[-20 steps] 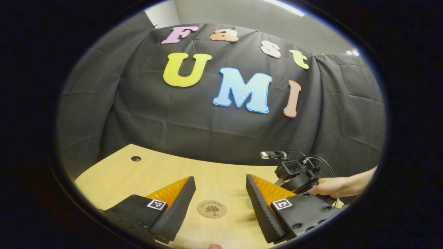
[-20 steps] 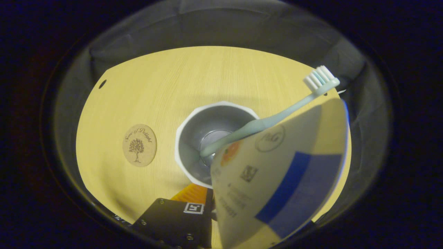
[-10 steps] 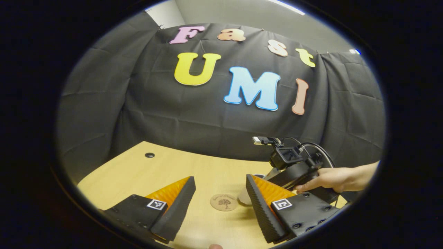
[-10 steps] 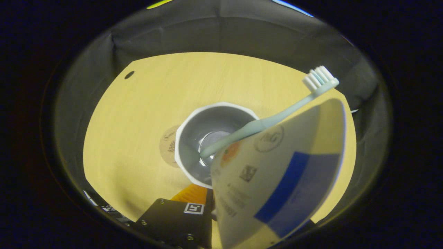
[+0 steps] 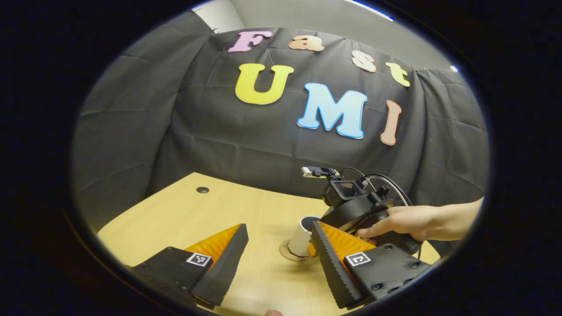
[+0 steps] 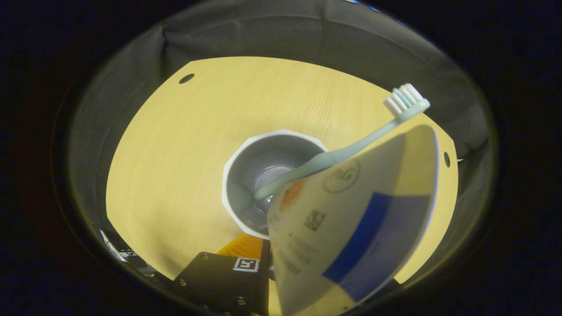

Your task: Put the toothbrush and toothpaste on the desktop into the cup, then pick up the cup and place it on the coaster on the desktop.

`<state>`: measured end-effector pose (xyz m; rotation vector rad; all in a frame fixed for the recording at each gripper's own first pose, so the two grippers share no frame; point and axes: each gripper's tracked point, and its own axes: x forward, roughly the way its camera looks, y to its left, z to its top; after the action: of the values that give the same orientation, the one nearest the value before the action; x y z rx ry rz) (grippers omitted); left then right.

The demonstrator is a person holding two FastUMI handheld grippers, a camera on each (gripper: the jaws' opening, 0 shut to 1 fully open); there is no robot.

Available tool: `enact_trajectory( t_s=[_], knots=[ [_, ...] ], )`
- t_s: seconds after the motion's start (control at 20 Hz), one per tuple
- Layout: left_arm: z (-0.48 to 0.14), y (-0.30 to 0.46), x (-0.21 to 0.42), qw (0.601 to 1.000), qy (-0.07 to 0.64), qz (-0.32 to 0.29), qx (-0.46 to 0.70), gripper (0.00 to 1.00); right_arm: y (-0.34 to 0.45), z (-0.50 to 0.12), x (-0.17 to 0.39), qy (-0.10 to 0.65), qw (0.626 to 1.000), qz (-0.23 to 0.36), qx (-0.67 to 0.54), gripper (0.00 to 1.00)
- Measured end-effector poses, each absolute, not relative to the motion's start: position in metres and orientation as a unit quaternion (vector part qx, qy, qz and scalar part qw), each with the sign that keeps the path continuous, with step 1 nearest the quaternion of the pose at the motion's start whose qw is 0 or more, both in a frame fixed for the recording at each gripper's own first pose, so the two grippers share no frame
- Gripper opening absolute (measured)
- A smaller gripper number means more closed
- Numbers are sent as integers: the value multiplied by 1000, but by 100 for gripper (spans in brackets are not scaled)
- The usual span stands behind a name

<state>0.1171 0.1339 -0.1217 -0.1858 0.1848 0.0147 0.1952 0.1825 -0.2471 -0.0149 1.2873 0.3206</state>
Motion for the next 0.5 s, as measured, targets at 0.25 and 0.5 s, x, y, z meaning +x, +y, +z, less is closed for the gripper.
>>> enact_trajectory(
  t_s=[0.25, 0.5],
  knots=[
    [-126, 140, 124, 990, 97, 7, -99, 91, 195, -266, 207, 606, 781, 148, -15, 22],
    [-125, 136, 131, 990, 98, 7, -98, 91, 155, -251, 219, 603, 782, 161, 5, 31]
  ],
)
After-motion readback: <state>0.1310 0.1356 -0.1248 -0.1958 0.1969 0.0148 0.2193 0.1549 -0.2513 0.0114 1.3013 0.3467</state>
